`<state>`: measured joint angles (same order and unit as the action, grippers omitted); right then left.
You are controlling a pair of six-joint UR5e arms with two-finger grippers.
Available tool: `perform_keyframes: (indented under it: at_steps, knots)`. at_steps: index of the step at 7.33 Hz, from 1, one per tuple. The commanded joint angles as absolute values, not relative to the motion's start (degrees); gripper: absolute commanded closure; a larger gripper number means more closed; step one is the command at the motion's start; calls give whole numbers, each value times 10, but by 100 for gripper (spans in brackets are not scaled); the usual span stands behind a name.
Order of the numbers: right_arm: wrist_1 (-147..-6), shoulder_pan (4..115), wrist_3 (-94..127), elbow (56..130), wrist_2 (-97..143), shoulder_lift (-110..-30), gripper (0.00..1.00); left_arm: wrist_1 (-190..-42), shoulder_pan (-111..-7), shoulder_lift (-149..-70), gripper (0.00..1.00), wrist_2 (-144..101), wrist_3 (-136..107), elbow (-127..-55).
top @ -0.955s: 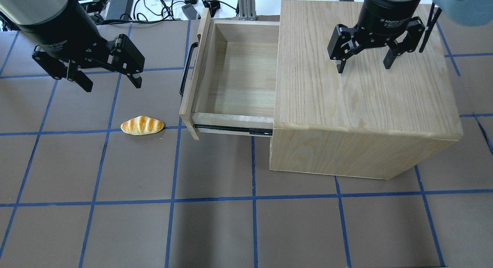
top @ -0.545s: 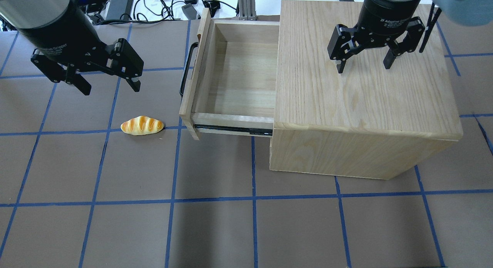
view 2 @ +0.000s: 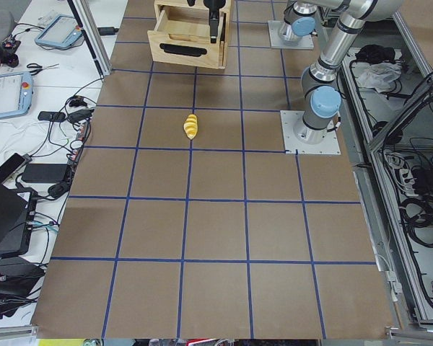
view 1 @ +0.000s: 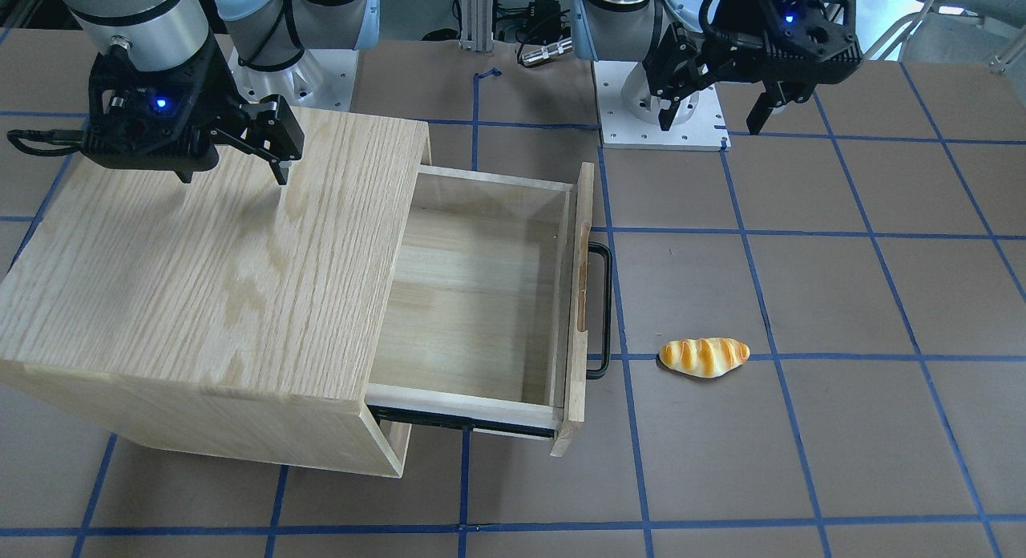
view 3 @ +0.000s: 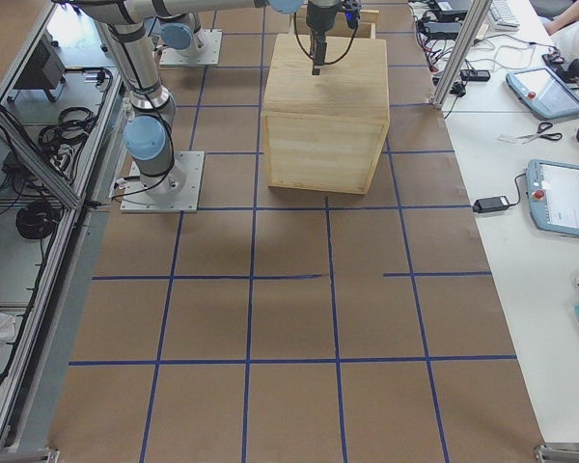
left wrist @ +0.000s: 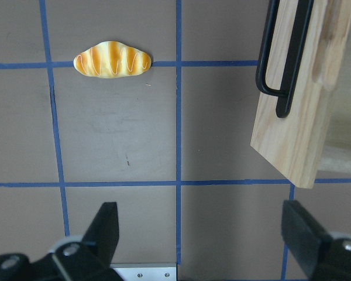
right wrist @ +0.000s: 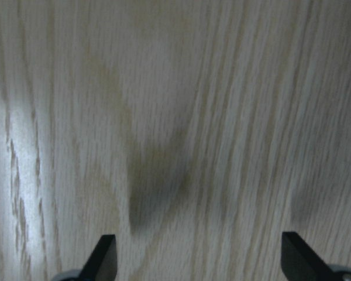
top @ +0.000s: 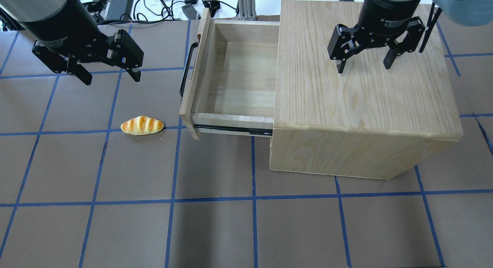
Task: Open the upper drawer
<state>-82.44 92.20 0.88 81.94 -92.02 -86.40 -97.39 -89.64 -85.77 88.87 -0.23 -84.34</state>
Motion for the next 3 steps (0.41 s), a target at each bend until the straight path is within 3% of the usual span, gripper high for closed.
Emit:
perform_keyframes:
  at_steps: [1, 3]
  knots:
    - [-824, 922, 9, 820, -920, -864, 0, -947, -896, -860, 0, 889, -1, -845]
    - [-824, 922, 9, 819, -920, -864, 0, -946, -896, -860, 0, 889, -1, -849]
